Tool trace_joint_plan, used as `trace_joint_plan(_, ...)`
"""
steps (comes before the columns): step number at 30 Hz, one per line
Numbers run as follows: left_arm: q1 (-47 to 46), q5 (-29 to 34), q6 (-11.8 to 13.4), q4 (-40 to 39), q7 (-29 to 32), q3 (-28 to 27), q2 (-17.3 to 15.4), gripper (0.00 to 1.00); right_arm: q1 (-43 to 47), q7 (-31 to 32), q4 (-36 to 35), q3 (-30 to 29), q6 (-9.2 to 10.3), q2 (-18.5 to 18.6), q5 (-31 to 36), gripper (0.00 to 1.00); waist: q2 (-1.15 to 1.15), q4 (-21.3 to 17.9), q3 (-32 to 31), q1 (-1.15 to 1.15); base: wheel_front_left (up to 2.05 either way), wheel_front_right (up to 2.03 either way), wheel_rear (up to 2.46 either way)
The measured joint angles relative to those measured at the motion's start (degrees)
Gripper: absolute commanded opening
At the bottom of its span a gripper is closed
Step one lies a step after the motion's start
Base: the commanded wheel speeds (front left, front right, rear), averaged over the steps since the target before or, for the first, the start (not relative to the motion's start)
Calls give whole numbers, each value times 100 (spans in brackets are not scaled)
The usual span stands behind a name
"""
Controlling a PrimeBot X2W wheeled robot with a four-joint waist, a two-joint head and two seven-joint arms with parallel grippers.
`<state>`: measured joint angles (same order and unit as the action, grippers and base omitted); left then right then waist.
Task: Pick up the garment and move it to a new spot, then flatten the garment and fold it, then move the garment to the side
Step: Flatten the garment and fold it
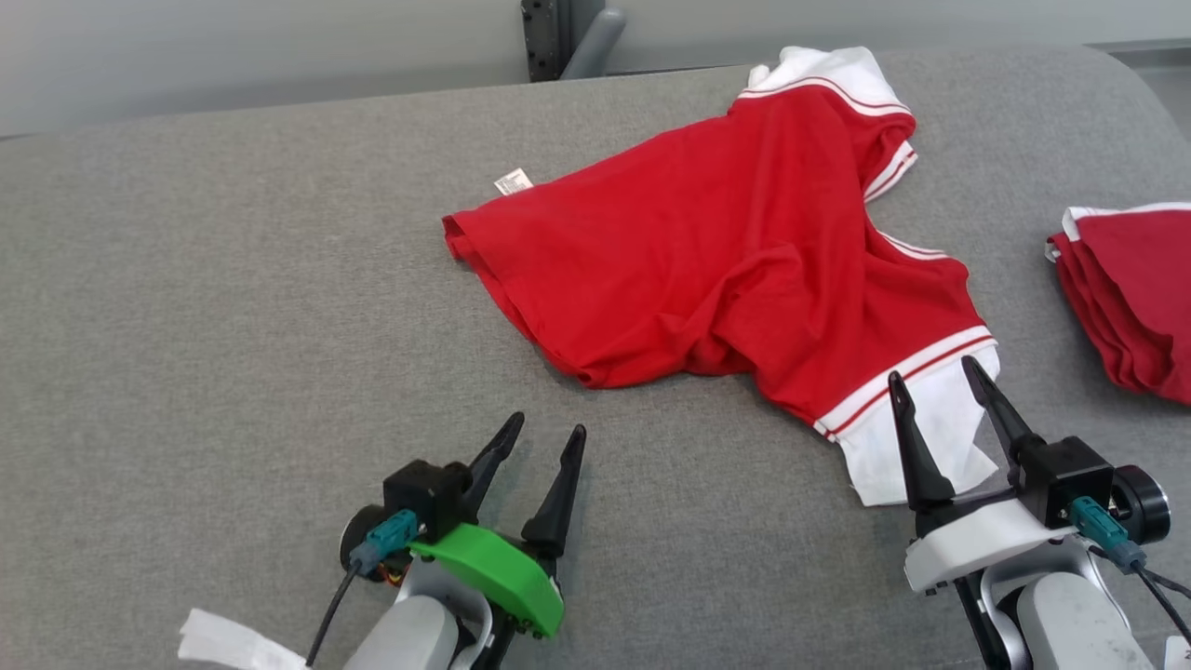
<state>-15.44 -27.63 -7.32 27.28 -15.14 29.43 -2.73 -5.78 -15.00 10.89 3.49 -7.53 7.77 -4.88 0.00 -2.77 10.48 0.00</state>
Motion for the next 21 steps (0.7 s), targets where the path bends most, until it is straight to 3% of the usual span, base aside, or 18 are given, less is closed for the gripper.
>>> trace_joint_plan(12,-639,-242,0,622,1,44,0,100,-214,-4,-108,-69,0,-91,-2,100,0,-537,595,0,0,0,0)
trace_joint_plan(19,-772,-165,0,528,1,-237,1,100,-294,-4,-183,-57,0,-167,-2,100,0,-744,779,0,0,0,0)
trace_joint_plan(20,-772,-120,-1,477,1,-293,2,92,-304,-4,-185,-64,0,-169,-3,100,0,-771,806,0,0,0,0)
trace_joint_plan(21,-772,-66,0,438,1,-334,1,35,-316,-4,-185,-66,0,-169,-4,100,0,-795,831,0,0,0,0)
